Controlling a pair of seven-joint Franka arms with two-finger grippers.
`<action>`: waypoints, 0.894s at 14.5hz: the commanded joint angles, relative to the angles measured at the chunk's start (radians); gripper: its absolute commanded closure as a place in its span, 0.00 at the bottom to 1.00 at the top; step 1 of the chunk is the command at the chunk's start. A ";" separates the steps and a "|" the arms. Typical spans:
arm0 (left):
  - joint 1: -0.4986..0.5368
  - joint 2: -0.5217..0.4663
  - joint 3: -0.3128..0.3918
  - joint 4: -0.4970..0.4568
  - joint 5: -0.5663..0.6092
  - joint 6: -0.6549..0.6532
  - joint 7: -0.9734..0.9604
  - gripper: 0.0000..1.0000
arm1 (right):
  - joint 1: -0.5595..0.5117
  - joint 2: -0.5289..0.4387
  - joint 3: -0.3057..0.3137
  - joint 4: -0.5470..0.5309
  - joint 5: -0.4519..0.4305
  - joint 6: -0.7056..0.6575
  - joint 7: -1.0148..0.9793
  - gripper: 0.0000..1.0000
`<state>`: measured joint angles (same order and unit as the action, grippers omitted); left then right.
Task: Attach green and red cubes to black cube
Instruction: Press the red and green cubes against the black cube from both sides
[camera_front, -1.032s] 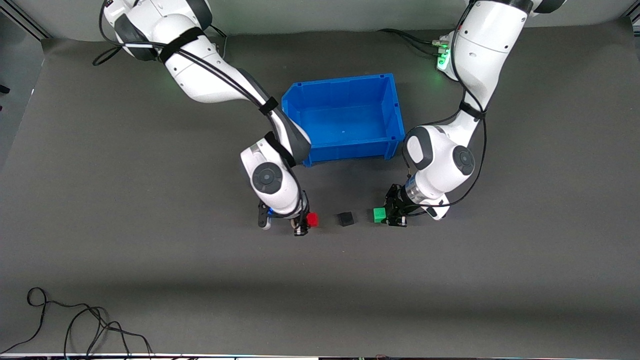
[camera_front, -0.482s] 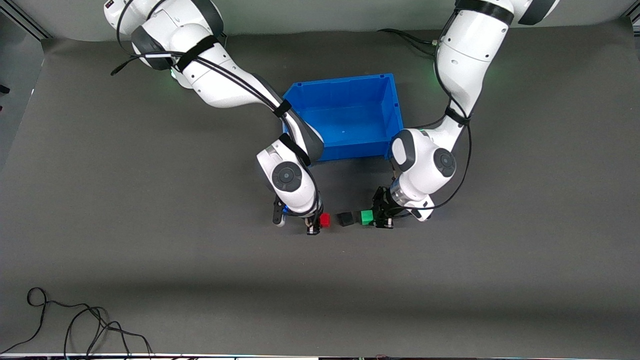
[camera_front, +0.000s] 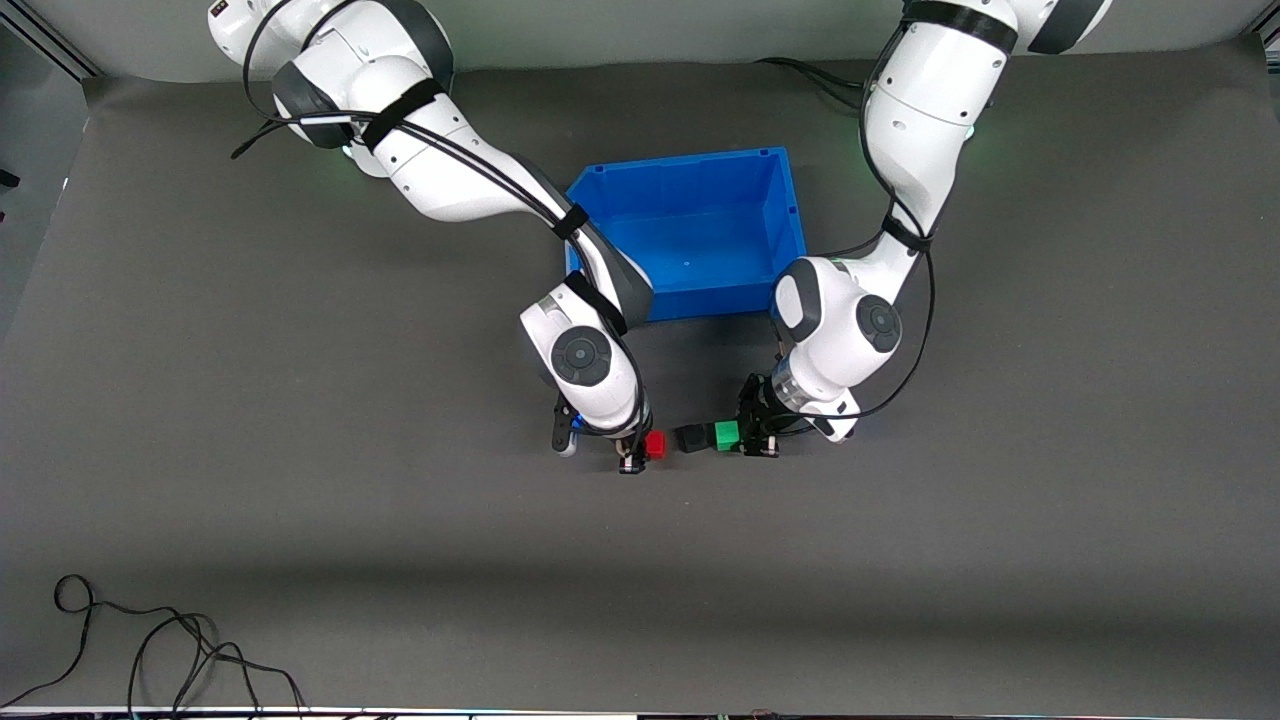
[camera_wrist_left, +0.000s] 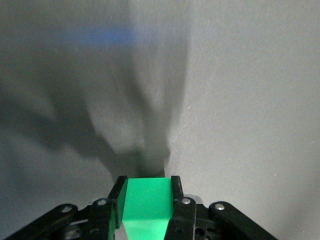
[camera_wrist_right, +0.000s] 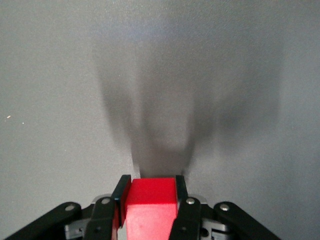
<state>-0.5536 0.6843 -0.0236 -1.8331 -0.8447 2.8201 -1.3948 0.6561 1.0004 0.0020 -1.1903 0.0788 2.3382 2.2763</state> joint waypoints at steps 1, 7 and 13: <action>-0.041 0.038 0.014 0.046 -0.001 0.028 -0.052 0.71 | 0.016 0.026 -0.014 0.038 -0.027 -0.017 0.045 1.00; -0.068 0.066 0.016 0.093 0.004 0.029 -0.096 0.71 | 0.028 0.027 -0.014 0.037 -0.027 -0.016 0.046 1.00; -0.084 0.077 0.016 0.113 0.006 0.055 -0.110 0.70 | 0.027 0.033 -0.016 0.038 -0.028 -0.014 0.043 1.00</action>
<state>-0.6098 0.7419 -0.0216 -1.7542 -0.8442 2.8560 -1.4680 0.6706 1.0145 -0.0084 -1.1903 0.0743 2.3358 2.2792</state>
